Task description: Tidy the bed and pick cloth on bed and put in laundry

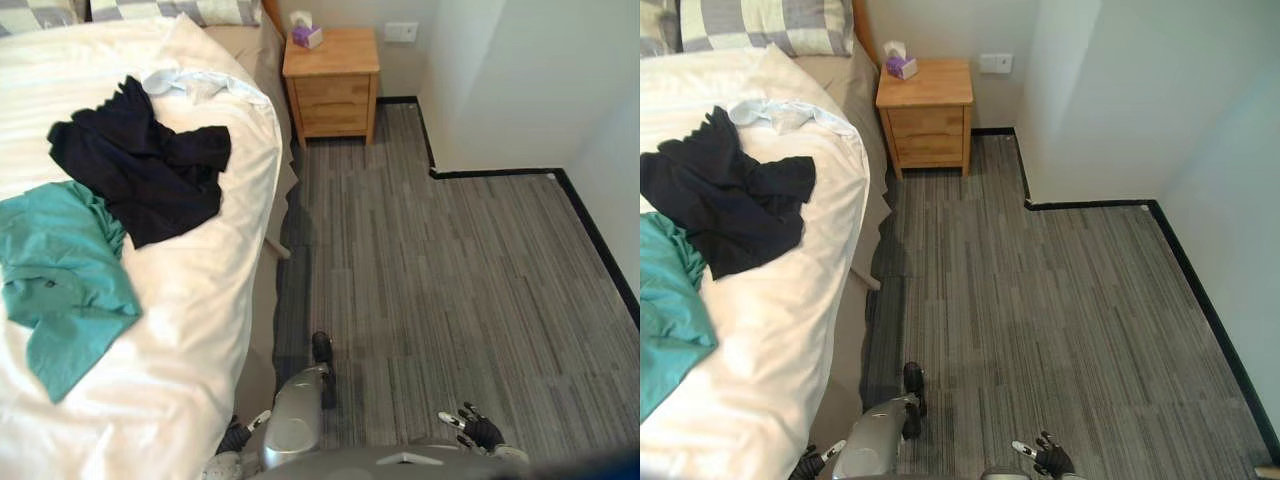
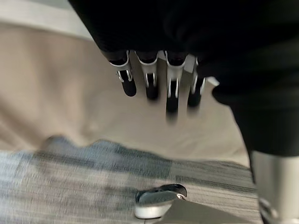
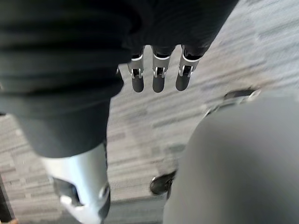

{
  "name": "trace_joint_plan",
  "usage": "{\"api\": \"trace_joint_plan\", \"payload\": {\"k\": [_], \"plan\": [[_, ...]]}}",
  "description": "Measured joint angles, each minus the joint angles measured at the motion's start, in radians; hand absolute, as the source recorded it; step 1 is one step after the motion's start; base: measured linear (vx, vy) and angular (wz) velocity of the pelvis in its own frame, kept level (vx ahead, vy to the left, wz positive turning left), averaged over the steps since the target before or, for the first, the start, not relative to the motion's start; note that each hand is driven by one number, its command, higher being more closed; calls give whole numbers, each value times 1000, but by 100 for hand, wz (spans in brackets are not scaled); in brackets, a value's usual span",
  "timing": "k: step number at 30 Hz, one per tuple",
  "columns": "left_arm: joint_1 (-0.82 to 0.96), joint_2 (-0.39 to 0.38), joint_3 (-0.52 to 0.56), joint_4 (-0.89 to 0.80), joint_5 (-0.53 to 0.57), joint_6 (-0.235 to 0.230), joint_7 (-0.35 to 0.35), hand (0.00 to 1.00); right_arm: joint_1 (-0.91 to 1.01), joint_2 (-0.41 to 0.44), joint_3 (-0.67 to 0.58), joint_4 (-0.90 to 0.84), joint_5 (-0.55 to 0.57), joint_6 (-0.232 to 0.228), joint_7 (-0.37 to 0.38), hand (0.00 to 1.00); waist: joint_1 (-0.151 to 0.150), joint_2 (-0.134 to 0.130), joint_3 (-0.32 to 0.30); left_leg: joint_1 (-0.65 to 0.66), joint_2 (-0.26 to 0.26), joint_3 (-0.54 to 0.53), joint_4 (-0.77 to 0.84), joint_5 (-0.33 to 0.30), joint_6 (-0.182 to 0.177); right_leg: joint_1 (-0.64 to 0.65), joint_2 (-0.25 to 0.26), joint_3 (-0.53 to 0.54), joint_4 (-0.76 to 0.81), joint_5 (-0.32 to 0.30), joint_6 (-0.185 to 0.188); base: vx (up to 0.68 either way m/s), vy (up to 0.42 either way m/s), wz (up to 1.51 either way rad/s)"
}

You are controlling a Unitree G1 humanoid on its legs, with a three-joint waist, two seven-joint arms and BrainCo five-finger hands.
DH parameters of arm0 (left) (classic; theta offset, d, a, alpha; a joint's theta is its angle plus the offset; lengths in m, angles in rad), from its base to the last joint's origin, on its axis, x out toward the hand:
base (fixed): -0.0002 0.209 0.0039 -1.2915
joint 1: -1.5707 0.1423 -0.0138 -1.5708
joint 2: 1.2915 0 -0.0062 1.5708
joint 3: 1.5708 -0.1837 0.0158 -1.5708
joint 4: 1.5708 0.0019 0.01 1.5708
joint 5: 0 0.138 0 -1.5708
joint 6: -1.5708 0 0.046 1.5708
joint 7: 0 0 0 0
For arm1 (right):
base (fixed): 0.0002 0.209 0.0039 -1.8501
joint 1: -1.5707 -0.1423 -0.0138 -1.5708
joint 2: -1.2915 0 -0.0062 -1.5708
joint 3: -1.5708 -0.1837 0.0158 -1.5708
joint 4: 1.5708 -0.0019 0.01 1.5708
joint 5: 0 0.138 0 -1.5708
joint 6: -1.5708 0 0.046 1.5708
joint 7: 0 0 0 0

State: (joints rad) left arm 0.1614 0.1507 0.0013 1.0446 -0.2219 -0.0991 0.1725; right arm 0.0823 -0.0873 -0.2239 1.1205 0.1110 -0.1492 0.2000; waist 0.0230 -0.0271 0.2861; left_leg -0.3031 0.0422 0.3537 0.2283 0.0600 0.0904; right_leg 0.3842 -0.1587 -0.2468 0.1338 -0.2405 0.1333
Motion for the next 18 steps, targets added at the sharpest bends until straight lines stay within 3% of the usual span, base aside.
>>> {"api": "trace_joint_plan", "payload": {"k": [1, 3, 4, 5, 6, 7, 8, 10, 11, 12, 14, 16, 17, 18], "plan": [[1, 10, -8, 1, 5, 15, -20, 0, 0, 7, 0, -2, 0, 2, 0, 0, 7, -9, 0, -6, -9, -6, 19, -19, 12, -11, -7, 1, 30, 13, 7, 500, 252, 49], [33, 36, -36, 1, 38, 36, -64, 0, 4, 32, -7, 6, 0, 2, -1, 0, 28, -52, -23, 1, -45, -25, 68, -93, 21, -69, -53, 9, 232, 52, 70, 462, 162, 52], [58, 41, -32, 2, 38, 43, -73, 0, 8, 43, -9, 6, 1, 0, -4, 0, 29, -71, -31, 30, -71, -50, 75, -119, 24, -107, -77, 17, 363, 101, 79, 511, 91, 86], [87, 44, -28, 13, 64, 54, -69, 0, 17, 54, -9, 6, 2, -11, -9, 0, 26, -85, -40, 85, -112, -92, 61, -153, 29, -157, -95, 39, 530, 244, 60, 506, 64, 114], [100, 47, -29, 34, 86, 64, -60, 0, 32, 59, -6, 4, 1, -24, -14, 0, 14, -88, -48, 137, -137, -133, 30, -162, 32, -179, -88, 65, 613, 392, 72, 518, -14, 122], [101, 36, -21, 49, 99, 77, -43, 0, 35, 56, -4, 2, 1, -38, -19, 0, 17, -90, -51, 182, -151, -166, 2, -170, 38, -231, -79, 100, 739, 333, 83, 573, -106, 122], [100, 23, -19, 50, 121, 90, -12, 0, 28, 39, 2, -18, 4, -61, -29, 0, 10, -71, -44, 238, -152, -220, -28, -184, 46, -359, -60, 124, 880, 165, 33, 558, -136, 93], [98, 15, -44, 50, 134, 92, 19, 0, 28, 25, 31, -47, 24, -79, -47, 0, -17, -46, -31, 323, -135, -273, -73, -197, 27, -504, -44, 117, 893, 26, -23, 413, -152, 80], [92, 11, -49, 50, 135, 92, 29, 0, 28, 13, 39, -54, 30, -82, -50, 0, -27, -36, -28, 346, -125, -292, -80, -206, 21, -542, -42, 109, 865, 1, -34, 365, -204, 83], [77, 1, -45, 50, 134, 91, 44, 0, 29, -3, 49, -59, 57, -83, -52, 0, -37, -7, -28, 384, -96, -324, -85, -231, -3, -604, -33, 90, 761, -24, -47, 375, -254, 74], [73, -2, -45, 49, 137, 87, 51, 0, 36, -7, 48, -66, 92, -87, -54, 0, -49, 21, -30, 440, -45, -353, -86, -276, -39, -662, -29, 60, 526, -6, -40, 432, -319, 63], [75, 12, -36, 47, 168, 71, 56, 0, 28, -9, 58, -62, 94, -84, -59, 0, -54, 13, -32, 508, -4, -368, -96, -338, -95, -681, -51, 26, 148, 136, -31, 520, -437, 39], [77, 14, -36, 47, 175, 65, 57, 0, 28, -13, 64, -61, 94, -83, -59, 0, -55, 8, -35, 534, 2, -370, -109, -352, -111, -689, -58, 14, 157, 215, -36, 712, -559, 0], [78, 0, -35, 48, 184, 55, 61, 0, 23, -43, 76, -56, 91, -82, -58, 0, -59, 29, -39, 577, 38, -365, -127, -385, -114, -710, -33, -17, 240, 239, -93, 741, -514, -31]]}}
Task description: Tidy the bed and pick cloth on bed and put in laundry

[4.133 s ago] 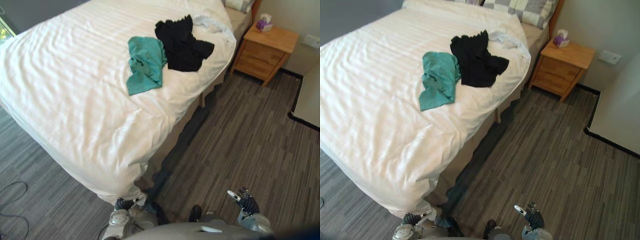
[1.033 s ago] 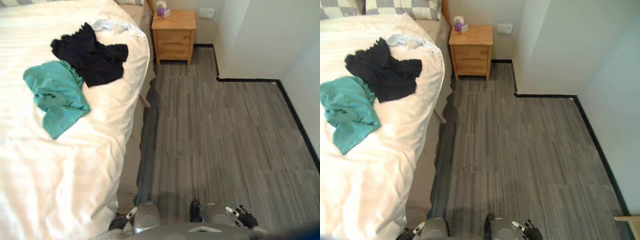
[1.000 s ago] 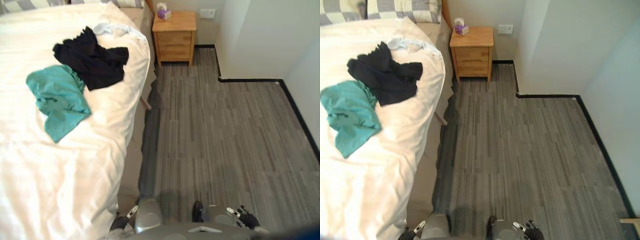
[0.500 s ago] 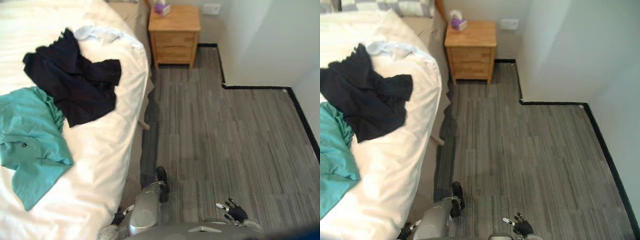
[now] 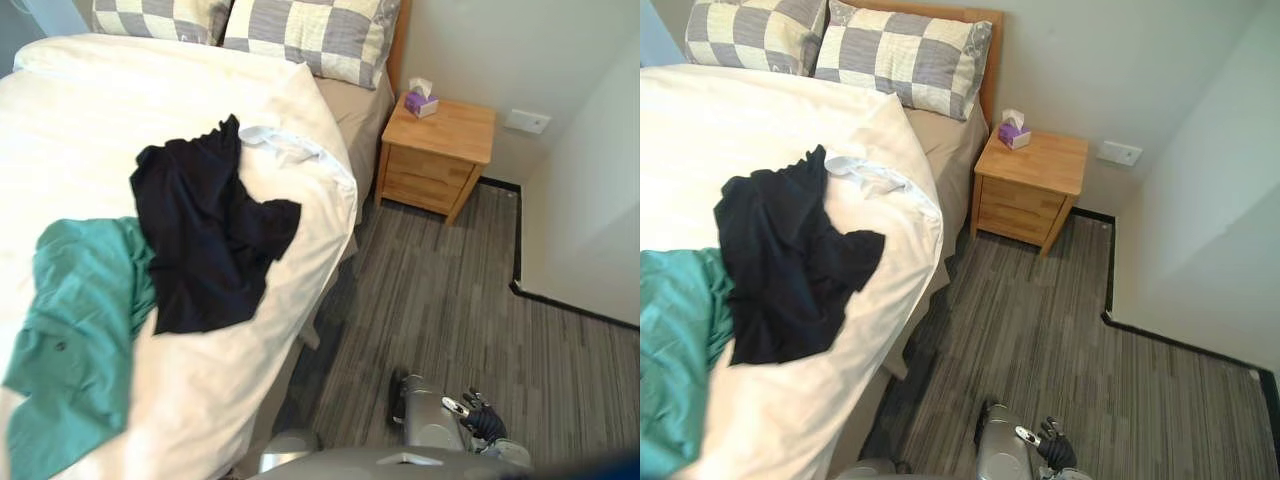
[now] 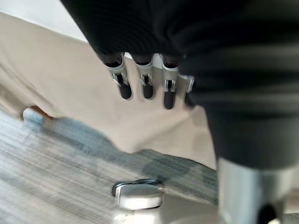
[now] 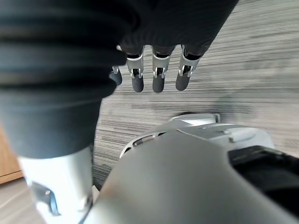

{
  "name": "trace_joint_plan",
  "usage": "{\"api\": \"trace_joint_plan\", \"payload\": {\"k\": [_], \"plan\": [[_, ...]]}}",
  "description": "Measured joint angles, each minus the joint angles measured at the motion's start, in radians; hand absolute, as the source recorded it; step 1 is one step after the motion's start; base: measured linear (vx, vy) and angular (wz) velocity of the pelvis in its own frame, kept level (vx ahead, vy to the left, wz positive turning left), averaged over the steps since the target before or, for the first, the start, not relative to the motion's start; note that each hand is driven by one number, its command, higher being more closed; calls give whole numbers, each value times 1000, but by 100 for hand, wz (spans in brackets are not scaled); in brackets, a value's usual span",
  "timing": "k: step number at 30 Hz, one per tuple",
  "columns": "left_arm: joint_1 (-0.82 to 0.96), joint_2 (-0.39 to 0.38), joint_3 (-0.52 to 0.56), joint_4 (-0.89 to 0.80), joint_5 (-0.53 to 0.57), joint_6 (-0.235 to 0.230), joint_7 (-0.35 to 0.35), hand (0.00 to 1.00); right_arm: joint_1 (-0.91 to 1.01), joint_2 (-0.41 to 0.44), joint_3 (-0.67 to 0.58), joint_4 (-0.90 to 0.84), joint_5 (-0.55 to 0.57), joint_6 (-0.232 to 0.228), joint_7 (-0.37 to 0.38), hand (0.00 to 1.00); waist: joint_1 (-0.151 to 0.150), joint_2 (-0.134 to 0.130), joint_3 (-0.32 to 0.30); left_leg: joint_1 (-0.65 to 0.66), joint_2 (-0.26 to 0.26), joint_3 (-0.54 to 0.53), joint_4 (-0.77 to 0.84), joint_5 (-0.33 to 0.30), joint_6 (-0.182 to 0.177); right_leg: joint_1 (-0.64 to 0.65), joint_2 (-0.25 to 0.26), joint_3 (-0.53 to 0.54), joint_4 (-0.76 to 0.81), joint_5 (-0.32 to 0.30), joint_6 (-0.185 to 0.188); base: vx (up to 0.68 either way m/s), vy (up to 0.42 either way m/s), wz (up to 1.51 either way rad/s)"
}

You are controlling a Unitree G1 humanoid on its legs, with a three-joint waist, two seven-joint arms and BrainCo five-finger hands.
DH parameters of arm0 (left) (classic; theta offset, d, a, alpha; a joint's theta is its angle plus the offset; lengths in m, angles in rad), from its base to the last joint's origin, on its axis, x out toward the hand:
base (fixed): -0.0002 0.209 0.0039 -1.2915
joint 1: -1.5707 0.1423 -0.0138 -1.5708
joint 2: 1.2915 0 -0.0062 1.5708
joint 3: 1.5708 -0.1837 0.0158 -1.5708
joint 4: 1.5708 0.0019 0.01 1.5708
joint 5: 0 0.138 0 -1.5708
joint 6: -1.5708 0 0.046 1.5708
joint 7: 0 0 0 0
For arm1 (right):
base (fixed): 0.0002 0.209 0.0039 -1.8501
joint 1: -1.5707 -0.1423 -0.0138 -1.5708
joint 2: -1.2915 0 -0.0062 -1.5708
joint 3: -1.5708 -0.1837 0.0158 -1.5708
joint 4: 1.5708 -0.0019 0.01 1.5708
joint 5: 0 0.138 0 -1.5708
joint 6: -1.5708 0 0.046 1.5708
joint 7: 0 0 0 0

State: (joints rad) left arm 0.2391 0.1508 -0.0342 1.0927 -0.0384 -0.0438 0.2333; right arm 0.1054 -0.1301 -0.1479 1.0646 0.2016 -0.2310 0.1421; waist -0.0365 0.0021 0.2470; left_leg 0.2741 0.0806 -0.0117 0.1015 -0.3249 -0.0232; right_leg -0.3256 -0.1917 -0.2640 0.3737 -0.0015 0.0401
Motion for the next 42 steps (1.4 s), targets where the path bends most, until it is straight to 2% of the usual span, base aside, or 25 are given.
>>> {"api": "trace_joint_plan", "payload": {"k": [1, 2, 4, 5, 6, 7, 9, 11, 14, 15, 16, 17, 18, 20, 21, 22, 23, 25, 27, 30, 34, 36, 38, 40, 42], "plan": [[-5, -21, 2, -1, 15, -12, 13, 0, -16, -27, 6, 4, -4, 3, -3, 0, -1, 52, -16, 12, 50, 10, 17, -14, -5, -27, 37, -19, 72, -66, -48, 752, -484, -38], [-6, -24, 0, -1, 17, -17, 14, 0, -30, -31, 6, 10, -5, 9, -8, 0, -2, 63, -18, 10, 67, 19, 48, -14, -15, -33, 52, -24, 98, -86, -78, 588, -357, -41], [-29, -25, 1, -1, 29, -31, 17, 0, -45, -36, 19, 31, -5, 44, -23, 0, -6, 75, -20, -67, 113, 28, 324, 35, -74, -4, 102, -35, 156, -176, -120, 554, -364, -39], [-27, -27, 9, -1, 28, -38, 17, 0, -45, -40, 29, 35, -5, 55, -26, 0, -5, 79, -21, -96, 127, 20, 429, 70, -90, 20, 120, -34, 156, -196, -121, 540, -330, -41], [-22, -31, 28, -2, 26, -56, 17, 0, -44, -46, 41, 52, -8, 72, -30, 0, -5, 92, -18, -178, 153, -20, 651, 201, -116, 90, 169, -21, 125, -227, -136, 530, -253, -42], [-15, -54, 54, -7, 12, -79, 20, 0, -39, -58, 49, 67, -16, 86, -30, 0, -1, 105, -13, -269, 178, -43, 892, 251, -119, 177, 229, -3, 61, -233, -149, 526, -207, -46], [-7, -68, 76, -17, 6, -108, 30, 0, -42, -63, 64, 87, -70, 97, -29, 0, 22, 103, -8, -373, 156, -47, 1101, 162, -86, 309, 274, 42, -25, -238, -158, 499, -116, -52], [-2, -73, 75, -57, 4, -140, 26, 0, -44, -63, 83, 94, -113, 97, -24, 0, 41, 82, -4, -472, 86, -43, 1049, 108, -59, 396, 279, 87, -92, -236, -156, 444, -65, -80], [-12, -90, 76, -88, -75, -162, 22, 0, -64, -54, 77, 101, -155, 98, -17, 0, 84, 56, 17, -531, 13, 64, 630, 80, -39, 481, 237, 122, -149, -232, -142, 463, 42, -94], [-12, -89, 73, -89, -97, -162, 21, 0, -58, -52, 76, 94, -173, 99, -16, 0, 83, 53, 14, -519, 10, 165, 444, 153, -34, 508, 223, 95, -178, -241, -126, 468, 76, -42], [-15, -89, 72, -89, -110, -158, 17, 0, -48, -54, 71, 75, -188, 99, -16, 0, 75, 67, 9, -519, 24, 307, 316, 299, -15, 534, 223, 57, -211, -248, -111, 511, 112, 15], [-17, -85, 63, -85, -112, -146, 14, 0, -38, -51, 55, 60, -194, 99, -19, 0, 61, 74, 6, -518, 31, 465, 253, 396, 100, 563, 226, 9, -238, -260, -88, 532, 125, 98], [-40, -55, 56, -71, -118, -120, 16, 0, -30, -25, 30, 58, -205, 100, -24, 0, 43, 53, -6, -499, 3, 615, 208, 366, 183, 594, 203, -69, -263, -269, -61, 563, 118, 156], [-58, -46, 41, -74, -134, -93, 7, 0, -25, -11, 17, 47, -228, 100, -36, 0, 47, 30, -16, -495, -48, 711, 159, 292, 224, 616, 190, -157, -283, -285, -22, 598, 86, 151], [-57, -47, 44, -80, -150, -77, 6, 0, -22, -8, 11, 44, -250, 104, -44, 0, 66, 28, -34, -489, -86, 696, 125, 228, 273, 619, 187, -201, -268, -301, 6, 599, 77, 127], [-71, -38, 41, -79, -156, -55, 4, 0, -35, 0, 7, 45, -275, 117, -51, 0, 87, 13, -34, -486, -111, 665, 132, 203, 277, 595, 149, -225, -158, -331, 54, 485, 63, 113], [-72, -38, 40, -78, -163, -41, 4, 0, -50, -4, 3, 46, -287, 123, -52, 0, 96, 16, -35, -477, -115, 649, 138, 185, 277, 568, 130, -230, -62, -334, 63, 500, 67, 101], [-59, -37, 39, -45, -170, -9, 7, 0, -99, 0, 7, 41, -306, 114, -63, 0, 95, 17, -35, -406, -130, 542, 146, 151, 256, 412, 19, -235, 437, -307, 33, 525, 47, 113], [-47, -39, 33, -45, -178, -9, 18, 0, -111, 13, 32, 39, -306, 110, -61, 0, 89, 22, -33, -321, -132, 450, 123, 150, 238, 364, -27, -227, 544, -331, 21, 498, -65, 145], [-50, -28, -1, -47, -207, -15, 35, 0, -110, 26, 51, 31, -300, 98, -59, 0, 82, 31, -38, -225, -120, 259, 64, 162, 193, 284, -21, -98, 403, -345, 46, 352, -184, 179], [-97, -11, 18, -45, -205, -39, 32, 0, -97, 47, 36, 32, -242, 97, -70, 0, 61, -8, -50, -242, -138, -48, 59, 165, 136, 263, 52, 232, 59, -311, 78, 181, -357, 234], [-100, 5, 71, -36, -200, -60, 27, 0, -71, 80, 28, 43, -228, 105, -76, 0, 80, -102, -70, -257, -207, -176, 75, 170, 84, 278, 34, 347, -75, -220, 35, 179, -503, 215], [-73, -33, 118, -35, -206, -74, 23, 0, -73, 74, 25, 43, -225, 105, -77, 0, 111, -58, -87, -256, -164, -176, 71, 178, 52, 297, 58, 299, -101, -223, 19, 149, -330, 78], [-50, -57, 134, -32, -212, -85, 26, 0, -80, 74, 34, 47, -222, 109, -62, 0, 108, -20, -92, -257, -129, -198, 47, 186, 25, 350, 85, 242, -161, -199, 2, 152, -222, 47], [-41, -64, 132, -29, -223, -99, 19, 0, -81, 67, 35, 55, -214, 118, -52, 0, 98, -4, -102, -253, -107, -185, 16, 206, 5, 387, 97, 189, -202, -184, 4, 142, -176, 77]]}}
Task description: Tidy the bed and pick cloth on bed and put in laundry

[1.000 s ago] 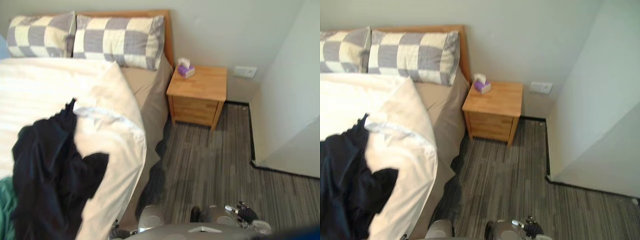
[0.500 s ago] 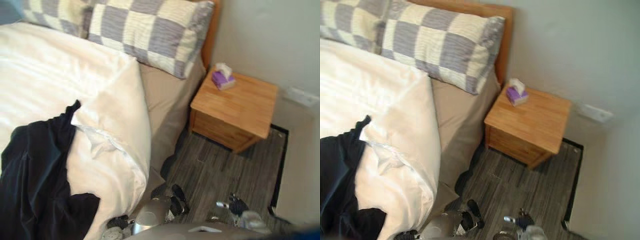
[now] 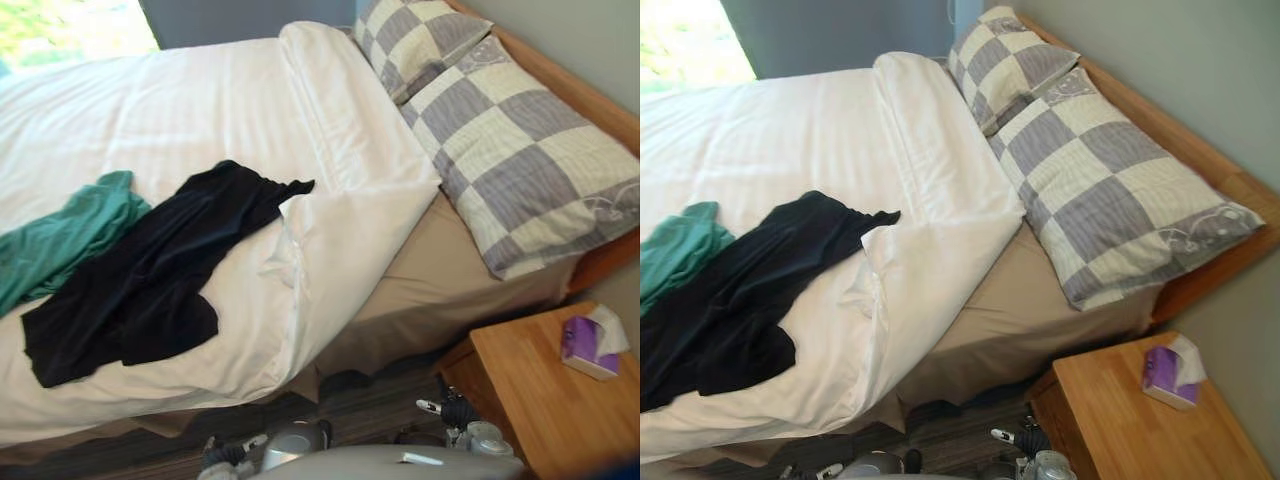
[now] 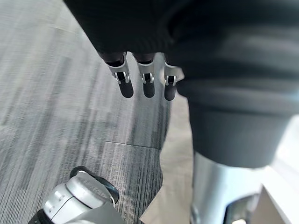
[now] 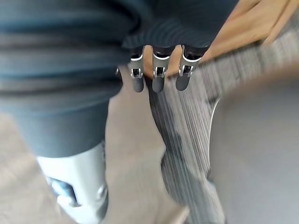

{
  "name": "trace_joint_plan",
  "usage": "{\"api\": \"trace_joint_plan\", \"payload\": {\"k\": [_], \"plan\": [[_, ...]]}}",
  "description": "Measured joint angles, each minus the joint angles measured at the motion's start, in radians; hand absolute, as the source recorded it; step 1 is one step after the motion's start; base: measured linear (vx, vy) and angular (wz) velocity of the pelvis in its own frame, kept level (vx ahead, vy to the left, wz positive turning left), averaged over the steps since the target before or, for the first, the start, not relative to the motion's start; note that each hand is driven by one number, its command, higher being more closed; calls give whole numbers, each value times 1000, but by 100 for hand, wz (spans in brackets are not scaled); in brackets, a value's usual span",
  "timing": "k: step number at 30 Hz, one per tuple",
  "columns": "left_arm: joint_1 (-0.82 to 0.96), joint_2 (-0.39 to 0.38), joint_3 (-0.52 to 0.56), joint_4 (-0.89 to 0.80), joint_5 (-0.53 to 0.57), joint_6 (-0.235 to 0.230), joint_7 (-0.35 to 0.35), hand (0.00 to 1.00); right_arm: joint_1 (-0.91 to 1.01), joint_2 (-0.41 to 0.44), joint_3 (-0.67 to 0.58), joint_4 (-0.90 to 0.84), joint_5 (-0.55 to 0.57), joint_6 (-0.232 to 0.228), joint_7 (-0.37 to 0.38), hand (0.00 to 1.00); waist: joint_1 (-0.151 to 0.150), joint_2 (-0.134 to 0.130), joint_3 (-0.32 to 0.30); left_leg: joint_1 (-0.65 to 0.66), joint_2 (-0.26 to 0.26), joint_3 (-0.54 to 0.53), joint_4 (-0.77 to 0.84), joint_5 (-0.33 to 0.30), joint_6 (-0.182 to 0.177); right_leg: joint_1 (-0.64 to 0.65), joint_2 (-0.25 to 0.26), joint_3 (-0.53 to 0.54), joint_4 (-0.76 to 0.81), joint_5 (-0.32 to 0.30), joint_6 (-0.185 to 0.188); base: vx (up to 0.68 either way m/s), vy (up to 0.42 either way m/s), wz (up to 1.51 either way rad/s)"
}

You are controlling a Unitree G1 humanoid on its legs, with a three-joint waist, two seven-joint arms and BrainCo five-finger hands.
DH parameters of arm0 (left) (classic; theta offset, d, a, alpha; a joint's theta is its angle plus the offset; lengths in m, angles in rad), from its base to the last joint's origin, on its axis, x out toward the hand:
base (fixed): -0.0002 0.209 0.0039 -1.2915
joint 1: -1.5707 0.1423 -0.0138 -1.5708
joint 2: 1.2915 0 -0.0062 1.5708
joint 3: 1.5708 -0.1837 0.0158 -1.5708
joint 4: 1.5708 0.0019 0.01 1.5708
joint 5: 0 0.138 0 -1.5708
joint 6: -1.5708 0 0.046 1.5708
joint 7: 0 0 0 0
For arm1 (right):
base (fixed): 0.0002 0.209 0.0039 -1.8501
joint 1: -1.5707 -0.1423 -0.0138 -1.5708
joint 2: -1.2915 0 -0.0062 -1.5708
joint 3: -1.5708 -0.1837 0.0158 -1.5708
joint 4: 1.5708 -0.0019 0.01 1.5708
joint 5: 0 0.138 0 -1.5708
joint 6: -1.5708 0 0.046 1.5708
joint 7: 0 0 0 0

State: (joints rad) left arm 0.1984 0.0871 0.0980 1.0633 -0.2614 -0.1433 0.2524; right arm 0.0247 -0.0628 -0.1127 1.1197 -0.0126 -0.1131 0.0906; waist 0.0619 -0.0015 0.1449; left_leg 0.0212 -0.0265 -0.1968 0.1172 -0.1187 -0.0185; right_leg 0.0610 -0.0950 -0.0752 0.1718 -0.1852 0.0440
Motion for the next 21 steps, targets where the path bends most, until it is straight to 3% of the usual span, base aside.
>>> {"api": "trace_joint_plan", "payload": {"k": [2, 4, 6, 7, 9, 10, 11, 13, 17, 21], "plan": [[-5, 3, -1, 0, -2, -2, -9, 0, -6, 4, -1, 16, 2, 13, 7, 0, 1, -8, -1, 14, 25, 41, -36, 27, -15, 31, 2, -53, -20, 9, 2, 108, -123, 78], [-6, 9, 4, -1, 18, 1, -11, 0, -6, 8, -13, 35, 52, 26, 3, 0, -17, -22, -4, -5, 66, 303, -7, 22, 9, 73, -8, -153, -17, 10, 3, 65, -64, 101], [-13, 2, 21, -2, 61, 2, -8, 0, 7, 15, -28, 34, 105, 30, -5, 0, -21, -26, -2, -36, 101, 502, 92, -6, 27, 113, -19, -209, -10, 9, 3, 38, 22, 101], [-14, 7, 17, -4, 79, 3, -6, 0, 14, 14, -34, 33, 149, 29, -12, 0, -17, -22, -5, -38, 101, 552, 122, -10, 39, 130, -28, -218, 6, -5, 14, 28, 115, 85], [-7, 23, -1, -6, 77, 11, -6, 0, 24, 21, -34, 33, 199, 29, -17, 0, -17, -32, -14, -10, 64, 531, 55, -2, 50, 122, -48, -217, 22, -30, 26, 29, 120, 51], [-9, 45, -24, -5, 78, 28, -7, 0, 35, 40, -40, 31, 251, 26, -20, 0, -21, -58, -15, 25, 20, 514, -36, 45, 58, 124, -68, -214, 29, -51, 30, 19, 85, 42], [-10, 53, -36, -2, 79, 40, -7, 0, 44, 48, -59, 27, 295, 25, -27, 0, -25, -63, -17, 53, -3, 502, -110, 83, 61, 122, -82, -212, 32, -56, 33, -21, 84, 42], [-8, 59, -56, 3, 85, 58, -14, 0, 55, 52, -103, 13, 370, 17, -41, 0, -49, -56, -16, 95, -24, 477, -220, 137, 57, 123, -81, -210, 30, -57, 34, -75, 41, 35], [-14, 57, -60, 22, 84, 72, -52, 0, 92, 53, -164, 11, 499, -16, -113, 0, -57, -38, -3, 102, -34, 471, -223, 147, 57, 160, -75, -193, -21, -57, 34, -91, -13, 4], [-4, 39, -59, 22, 75, 99, -61, 0, 117, 45, -280, -45, 598, -105, -337, 0, -76, -2, 7, 100, -25, 494, -223, 153, 54, 165, -64, -179, -54, -65, 30, -70, -5, -11]]}}
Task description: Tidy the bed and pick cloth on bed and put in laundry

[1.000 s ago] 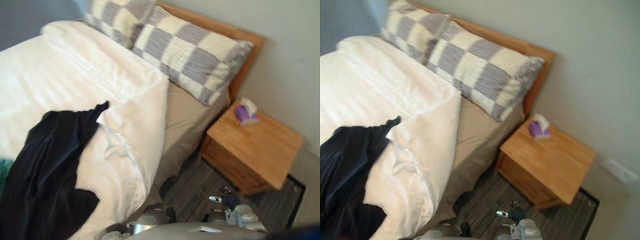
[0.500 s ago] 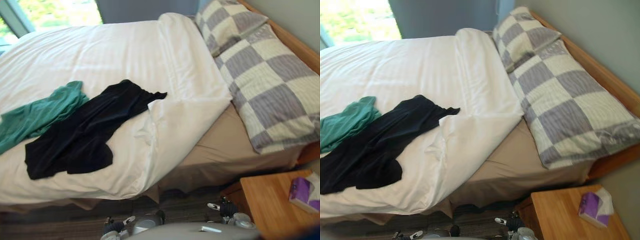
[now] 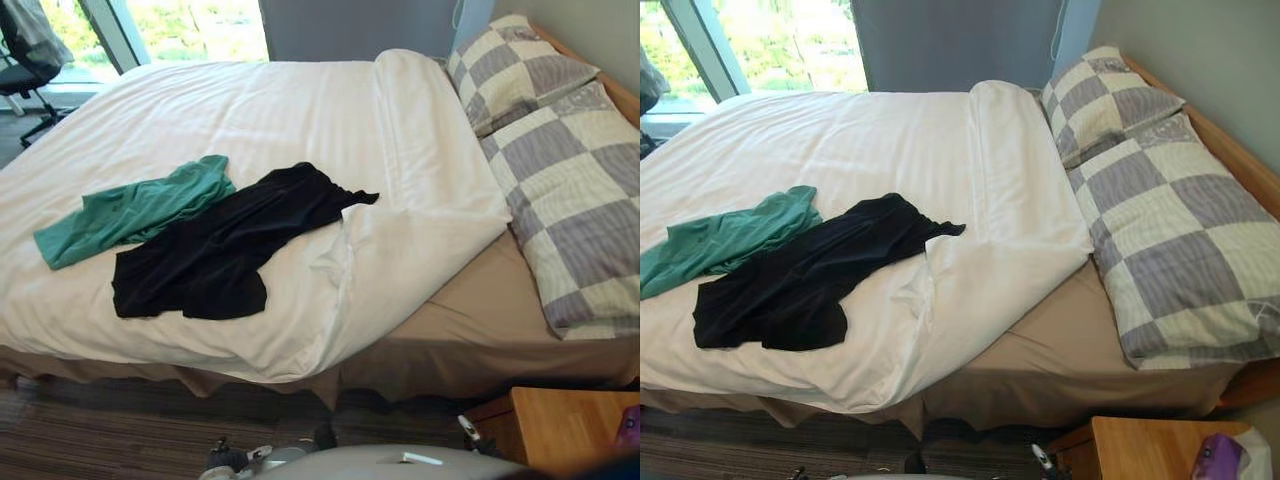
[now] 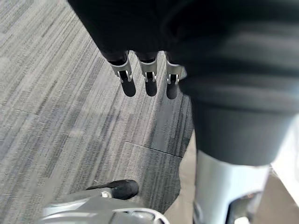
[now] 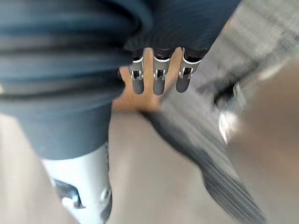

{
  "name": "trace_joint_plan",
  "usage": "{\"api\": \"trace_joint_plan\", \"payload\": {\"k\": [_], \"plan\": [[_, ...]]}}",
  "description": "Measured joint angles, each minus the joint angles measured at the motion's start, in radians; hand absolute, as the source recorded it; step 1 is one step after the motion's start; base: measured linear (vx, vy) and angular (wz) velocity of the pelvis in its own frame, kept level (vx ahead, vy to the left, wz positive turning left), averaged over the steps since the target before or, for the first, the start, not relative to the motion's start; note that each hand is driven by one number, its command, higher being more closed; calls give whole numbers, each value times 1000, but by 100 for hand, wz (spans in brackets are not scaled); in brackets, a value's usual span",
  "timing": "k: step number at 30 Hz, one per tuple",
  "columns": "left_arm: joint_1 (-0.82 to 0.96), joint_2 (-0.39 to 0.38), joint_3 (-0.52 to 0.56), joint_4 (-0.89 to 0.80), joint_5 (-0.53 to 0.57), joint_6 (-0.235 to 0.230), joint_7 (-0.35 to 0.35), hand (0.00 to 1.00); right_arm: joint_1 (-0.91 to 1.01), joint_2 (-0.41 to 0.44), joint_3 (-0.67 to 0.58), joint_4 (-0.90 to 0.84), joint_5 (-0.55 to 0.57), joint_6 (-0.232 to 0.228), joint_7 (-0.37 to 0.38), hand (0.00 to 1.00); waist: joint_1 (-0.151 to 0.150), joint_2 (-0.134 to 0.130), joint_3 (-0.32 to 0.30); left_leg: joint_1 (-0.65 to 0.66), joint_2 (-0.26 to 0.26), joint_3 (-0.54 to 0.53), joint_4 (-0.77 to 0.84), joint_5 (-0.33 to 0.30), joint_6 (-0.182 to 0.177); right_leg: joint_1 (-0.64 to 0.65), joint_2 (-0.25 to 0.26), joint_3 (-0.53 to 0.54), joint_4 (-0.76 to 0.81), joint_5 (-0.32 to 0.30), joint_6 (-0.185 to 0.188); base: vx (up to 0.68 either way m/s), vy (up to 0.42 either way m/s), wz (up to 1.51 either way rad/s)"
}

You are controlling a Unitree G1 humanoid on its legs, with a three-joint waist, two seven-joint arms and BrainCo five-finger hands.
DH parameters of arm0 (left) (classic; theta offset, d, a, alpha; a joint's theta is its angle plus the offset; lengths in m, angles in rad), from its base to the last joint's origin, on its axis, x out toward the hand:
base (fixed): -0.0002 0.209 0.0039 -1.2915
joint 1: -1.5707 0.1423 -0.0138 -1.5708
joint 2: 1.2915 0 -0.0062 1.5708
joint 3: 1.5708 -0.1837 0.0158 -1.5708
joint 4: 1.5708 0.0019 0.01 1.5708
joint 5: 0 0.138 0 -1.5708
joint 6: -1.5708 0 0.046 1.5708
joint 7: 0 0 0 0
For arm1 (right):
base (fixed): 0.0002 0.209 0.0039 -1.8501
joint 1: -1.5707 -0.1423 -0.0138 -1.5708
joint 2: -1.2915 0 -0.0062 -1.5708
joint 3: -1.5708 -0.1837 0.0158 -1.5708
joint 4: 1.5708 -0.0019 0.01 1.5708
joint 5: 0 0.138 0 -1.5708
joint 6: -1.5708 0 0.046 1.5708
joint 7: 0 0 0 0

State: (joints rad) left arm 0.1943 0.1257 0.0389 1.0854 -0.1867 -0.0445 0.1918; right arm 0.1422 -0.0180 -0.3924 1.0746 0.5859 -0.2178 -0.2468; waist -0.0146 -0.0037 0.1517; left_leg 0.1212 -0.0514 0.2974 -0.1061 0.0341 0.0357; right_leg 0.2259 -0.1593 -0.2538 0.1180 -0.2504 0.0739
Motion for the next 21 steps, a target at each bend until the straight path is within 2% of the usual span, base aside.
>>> {"api": "trace_joint_plan", "payload": {"k": [2, 3, 6, 7, 8, 9, 11, 14, 17, 19, 21], "plan": [[5, 0, 2, -6, -23, 6, -6, 0, 17, -2, -51, -105, 2, -18, -114, 0, 1, 1, -1, -1, 1, 16, 0, -3, 3, -1, 1, 13, -7, 0, 0, 15, 21, -11], [8, 1, 2, -10, -33, 11, -11, 0, 17, -2, -63, -146, -1, -26, -147, 0, 2, 0, 0, -2, 1, 21, 0, -6, 4, -4, 1, 18, -8, 0, 0, 49, 26, -20], [42, 2, 1, -87, -64, 29, -22, 0, 24, -3, -94, -433, -91, -59, -322, 0, 1, -7, 3, -12, -6, 41, 0, -26, 11, -14, -6, 31, -14, 1, 5, 75, 29, -15], [48, 2, 1, -102, -69, 36, -23, 0, 25, -2, -100, -495, -112, -59, -349, 0, 2, -9, 3, -14, -8, 44, 0, -28, 10, -16, -9, 33, -14, 1, 7, 149, 46, -8], [64, 2, -1, -137, -77, 44, -27, 0, 25, -1, -112, -626, -176, -64, -397, 0, 1, -10, 3, -18, -15, 46, 0, -33, 11, -17, -16, 33, -11, 5, 7, 209, 35, 3], [86, 2, -20, -188, -78, 68, -32, 0, 29, -7, -126, -834, -295, -61, -435, 0, 2, -11, 3, -19, -23, 40, 1, -39, 23, -17, -22, 33, -4, 17, 17, 225, 14, 12], [105, 9, -36, -223, -77, 82, -32, 0, 12, -13, -123, -1000, -383, -49, -425, 0, 2, -9, -3, -12, -22, 23, 2, -41, 26, -16, -20, 31, 6, 26, 21, 222, -24, 21], [114, 23, -58, -244, -76, 84, -32, 0, -57, -79, -107, -1149, -522, -8, -327, 0, 5, -18, -3, -9, -6, 11, 8, -39, 28, -24, -6, 30, 41, 43, 5, 175, -61, 21], [129, 30, -78, -247, -71, 84, -33, 0, -187, -240, -16, -1215, -623, 37, -150, 0, 9, -15, -20, -6, 15, -1, 8, -38, 27, -20, 18, 31, 40, 79, 2, 123, -87, 11], [132, 34, -79, -247, -56, 84, -33, 0, -252, -308, 65, -1215, -632, 58, -60, 0, 14, -22, -26, 1, 17, -10, 8, -38, 27, -8, 21, 30, 38, 80, 2, 85, -111, 18], [132, 39, -87, -251, -55, 83, -34, 0, -302, -336, 129, -1208, -657, 83, 9, 0, 29, -27, -32, 1, 18, -18, 8, -34, 21, -8, 23, 24, 35, 80, 2, 59, -122, 15]]}}
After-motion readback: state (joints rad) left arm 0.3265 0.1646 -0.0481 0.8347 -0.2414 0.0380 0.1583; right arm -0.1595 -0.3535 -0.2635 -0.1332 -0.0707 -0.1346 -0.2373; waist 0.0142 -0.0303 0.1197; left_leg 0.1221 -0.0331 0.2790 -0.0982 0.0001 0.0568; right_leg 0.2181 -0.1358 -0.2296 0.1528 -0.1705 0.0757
